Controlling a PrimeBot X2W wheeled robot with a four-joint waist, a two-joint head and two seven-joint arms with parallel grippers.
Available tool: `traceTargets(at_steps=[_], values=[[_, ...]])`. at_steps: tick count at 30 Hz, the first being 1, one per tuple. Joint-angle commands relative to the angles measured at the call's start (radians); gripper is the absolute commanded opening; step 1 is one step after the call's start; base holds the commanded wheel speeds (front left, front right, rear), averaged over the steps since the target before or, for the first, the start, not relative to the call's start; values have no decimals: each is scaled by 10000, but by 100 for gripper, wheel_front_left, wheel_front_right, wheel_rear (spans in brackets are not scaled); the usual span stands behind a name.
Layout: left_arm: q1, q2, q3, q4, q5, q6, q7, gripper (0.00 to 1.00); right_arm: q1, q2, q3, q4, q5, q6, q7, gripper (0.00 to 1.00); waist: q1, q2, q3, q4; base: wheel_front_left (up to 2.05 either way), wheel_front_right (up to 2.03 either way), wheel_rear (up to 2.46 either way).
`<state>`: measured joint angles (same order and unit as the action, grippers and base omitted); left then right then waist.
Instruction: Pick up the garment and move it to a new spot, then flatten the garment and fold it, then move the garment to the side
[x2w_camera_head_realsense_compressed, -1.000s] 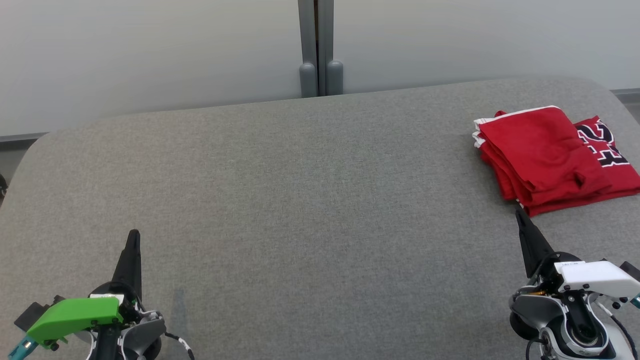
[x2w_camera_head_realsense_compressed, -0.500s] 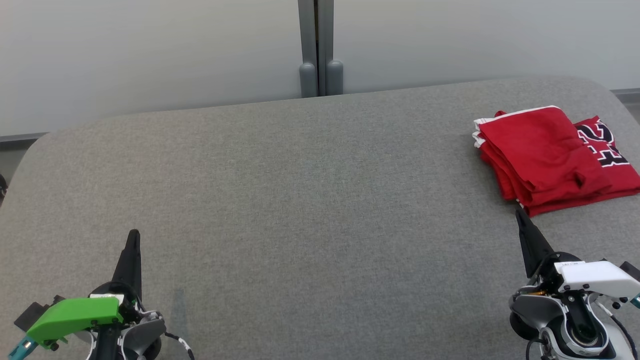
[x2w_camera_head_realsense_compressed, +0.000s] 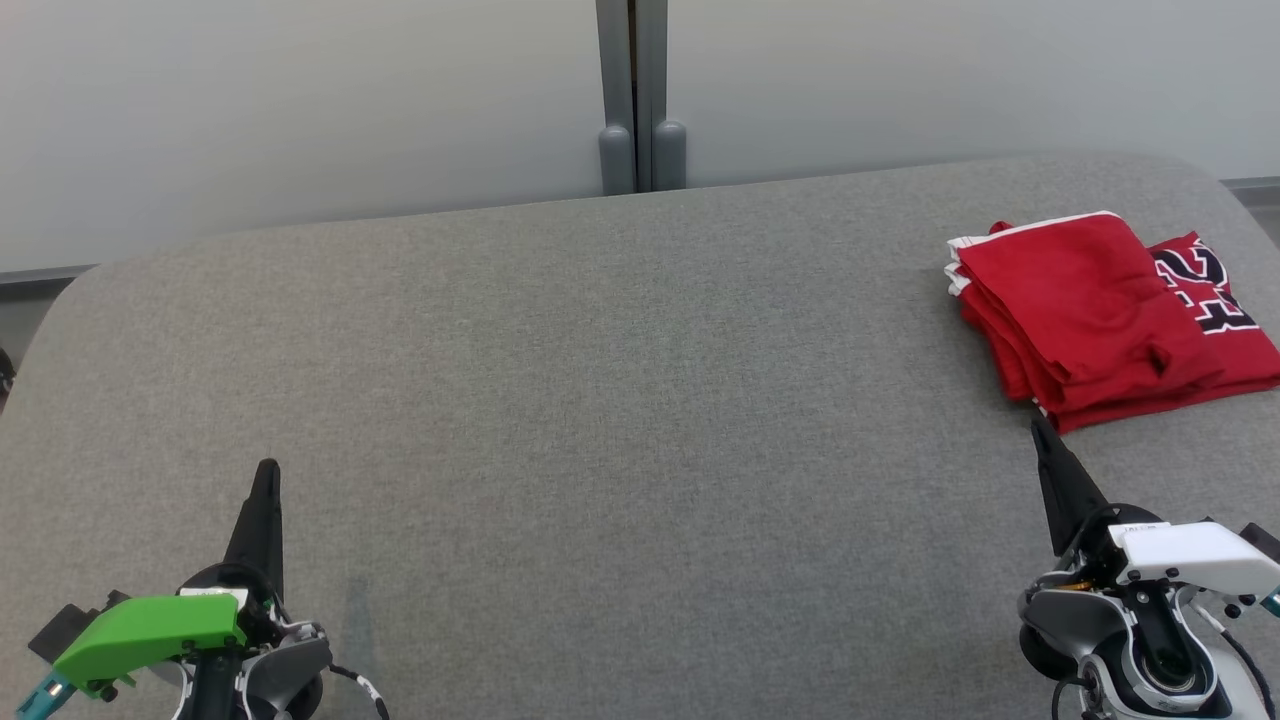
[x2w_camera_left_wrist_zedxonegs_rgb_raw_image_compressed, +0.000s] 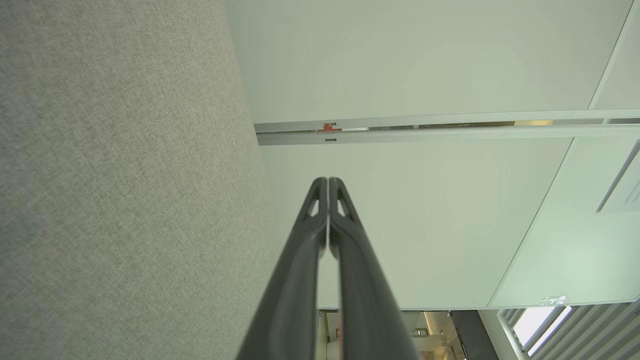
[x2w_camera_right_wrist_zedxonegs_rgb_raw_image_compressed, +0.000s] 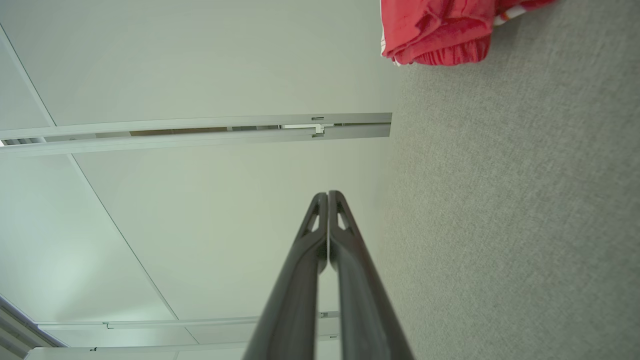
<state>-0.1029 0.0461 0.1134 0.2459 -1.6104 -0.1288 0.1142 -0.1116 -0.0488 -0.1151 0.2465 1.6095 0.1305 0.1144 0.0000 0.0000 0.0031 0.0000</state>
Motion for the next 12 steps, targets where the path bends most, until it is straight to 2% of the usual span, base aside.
traceTargets(at_steps=[1, 12], values=[[-107, 77, 24, -21, -47, -37, 34, 0, 84, -7, -16, -58, 64, 4, 32, 0, 0, 0, 0, 0, 0, 0, 0], [-106, 77, 24, -20, -47, -37, 34, 0, 84, -7, -15, -58, 64, 4, 31, 0, 0, 0, 0, 0, 0, 0, 0]])
